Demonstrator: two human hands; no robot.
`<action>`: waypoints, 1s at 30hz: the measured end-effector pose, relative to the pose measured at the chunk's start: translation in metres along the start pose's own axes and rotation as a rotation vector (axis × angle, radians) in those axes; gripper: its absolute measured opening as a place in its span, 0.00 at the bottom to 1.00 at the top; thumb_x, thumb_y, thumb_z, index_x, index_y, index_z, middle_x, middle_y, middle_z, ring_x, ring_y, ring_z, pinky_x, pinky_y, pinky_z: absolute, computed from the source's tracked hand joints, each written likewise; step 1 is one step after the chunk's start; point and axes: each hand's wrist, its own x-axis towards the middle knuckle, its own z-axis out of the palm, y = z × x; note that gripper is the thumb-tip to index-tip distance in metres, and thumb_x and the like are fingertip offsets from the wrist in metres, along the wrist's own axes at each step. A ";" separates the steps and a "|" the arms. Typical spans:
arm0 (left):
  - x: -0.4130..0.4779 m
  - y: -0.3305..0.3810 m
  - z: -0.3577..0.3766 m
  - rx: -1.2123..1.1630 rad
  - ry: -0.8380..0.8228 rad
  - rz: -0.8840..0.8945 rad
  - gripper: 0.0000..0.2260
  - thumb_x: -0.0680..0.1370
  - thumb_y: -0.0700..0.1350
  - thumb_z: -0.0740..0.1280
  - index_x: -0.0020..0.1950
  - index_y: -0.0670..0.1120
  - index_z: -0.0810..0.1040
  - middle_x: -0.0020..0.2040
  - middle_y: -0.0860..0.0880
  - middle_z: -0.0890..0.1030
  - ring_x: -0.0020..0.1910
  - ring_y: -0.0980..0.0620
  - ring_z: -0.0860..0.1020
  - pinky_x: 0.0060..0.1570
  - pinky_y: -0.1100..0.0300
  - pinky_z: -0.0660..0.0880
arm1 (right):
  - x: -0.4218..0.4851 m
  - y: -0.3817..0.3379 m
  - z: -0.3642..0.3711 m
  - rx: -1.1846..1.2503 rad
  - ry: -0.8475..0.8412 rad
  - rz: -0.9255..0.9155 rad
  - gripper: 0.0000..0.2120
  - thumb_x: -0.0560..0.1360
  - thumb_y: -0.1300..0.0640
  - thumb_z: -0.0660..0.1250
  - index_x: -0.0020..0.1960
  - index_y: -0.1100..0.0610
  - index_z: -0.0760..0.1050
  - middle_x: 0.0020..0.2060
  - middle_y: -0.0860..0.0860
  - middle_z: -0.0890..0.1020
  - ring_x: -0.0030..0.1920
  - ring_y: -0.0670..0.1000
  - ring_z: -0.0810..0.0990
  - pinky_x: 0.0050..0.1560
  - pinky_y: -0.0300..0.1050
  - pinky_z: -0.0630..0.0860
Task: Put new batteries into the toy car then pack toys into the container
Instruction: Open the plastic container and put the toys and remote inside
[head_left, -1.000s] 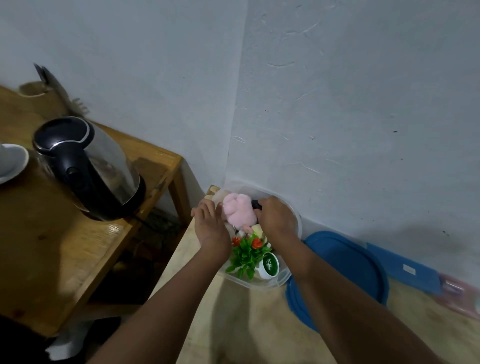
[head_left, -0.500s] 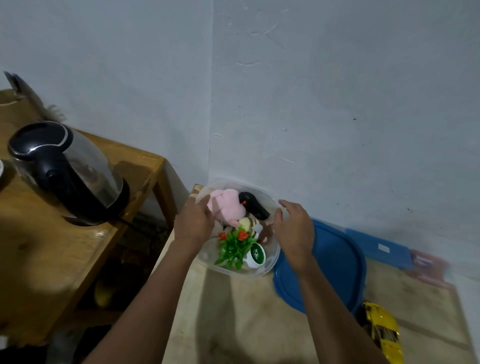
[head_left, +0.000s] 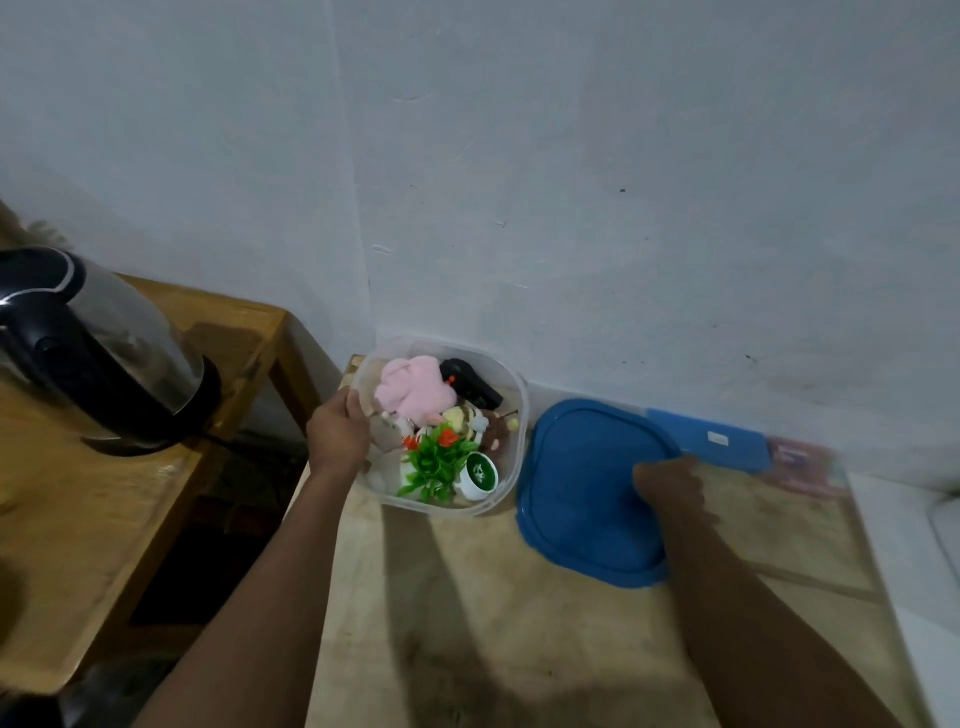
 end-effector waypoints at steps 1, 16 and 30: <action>0.000 0.000 0.000 -0.005 -0.002 -0.003 0.16 0.84 0.44 0.57 0.52 0.35 0.81 0.47 0.34 0.82 0.46 0.38 0.79 0.46 0.51 0.73 | 0.007 0.003 0.000 0.019 -0.025 -0.009 0.40 0.72 0.53 0.68 0.77 0.60 0.52 0.70 0.64 0.67 0.70 0.65 0.66 0.71 0.66 0.59; 0.001 0.009 -0.010 -0.107 -0.103 -0.118 0.18 0.84 0.48 0.56 0.59 0.38 0.80 0.52 0.36 0.81 0.54 0.36 0.78 0.58 0.44 0.76 | -0.103 -0.034 -0.093 0.341 0.510 -0.697 0.19 0.82 0.52 0.59 0.72 0.52 0.70 0.62 0.56 0.76 0.59 0.60 0.76 0.54 0.53 0.72; -0.007 0.015 -0.035 -0.454 -0.331 -0.299 0.29 0.83 0.64 0.46 0.77 0.50 0.66 0.75 0.45 0.70 0.73 0.42 0.69 0.71 0.43 0.64 | -0.127 -0.100 0.008 0.558 -0.180 -0.670 0.11 0.80 0.61 0.57 0.49 0.58 0.78 0.39 0.51 0.81 0.39 0.51 0.78 0.37 0.42 0.72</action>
